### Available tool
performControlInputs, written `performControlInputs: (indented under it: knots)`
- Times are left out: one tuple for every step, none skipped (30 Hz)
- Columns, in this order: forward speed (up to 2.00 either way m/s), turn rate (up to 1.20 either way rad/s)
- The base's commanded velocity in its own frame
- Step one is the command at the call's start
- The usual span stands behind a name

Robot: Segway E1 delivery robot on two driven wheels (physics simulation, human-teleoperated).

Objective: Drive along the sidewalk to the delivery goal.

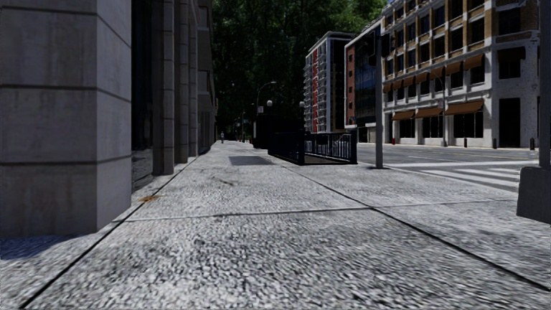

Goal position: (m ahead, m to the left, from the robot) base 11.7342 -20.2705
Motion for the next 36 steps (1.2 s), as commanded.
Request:
performControlInputs:
  knots:
    - [1.29,0.00]
    - [1.29,0.00]
    - [1.29,0.00]
    - [1.29,0.00]
    - [1.29,0.00]
    - [1.29,0.00]
    - [1.29,-0.02]
    - [1.29,-0.06]
    - [1.29,-0.06]
    - [1.29,-0.09]
    - [1.29,-0.10]
    - [1.29,-0.14]
    - [1.29,-0.17]
    - [1.29,-0.17]
    - [1.29,-0.21]
    - [1.31,-0.23]
    - [1.31,-0.23]
    - [1.31,-0.23]
    - [1.33,-0.23]
    - [1.37,-0.26]
    - [1.39,-0.32]
    - [1.40,-0.36]
    - [1.40,-0.36]
    - [1.41,-0.38]
    - [1.41,-0.38]
    - [1.41,-0.38]
    - [1.41,-0.38]
    - [1.41,-0.38]
    - [1.41,-0.38]
    - [1.41,-0.38]
    - [1.41,-0.38]
    - [1.41,-0.38]
    - [1.41,-0.38]
    - [1.41,-0.39]
    - [1.45,-0.42]
    - [1.45,-0.42]
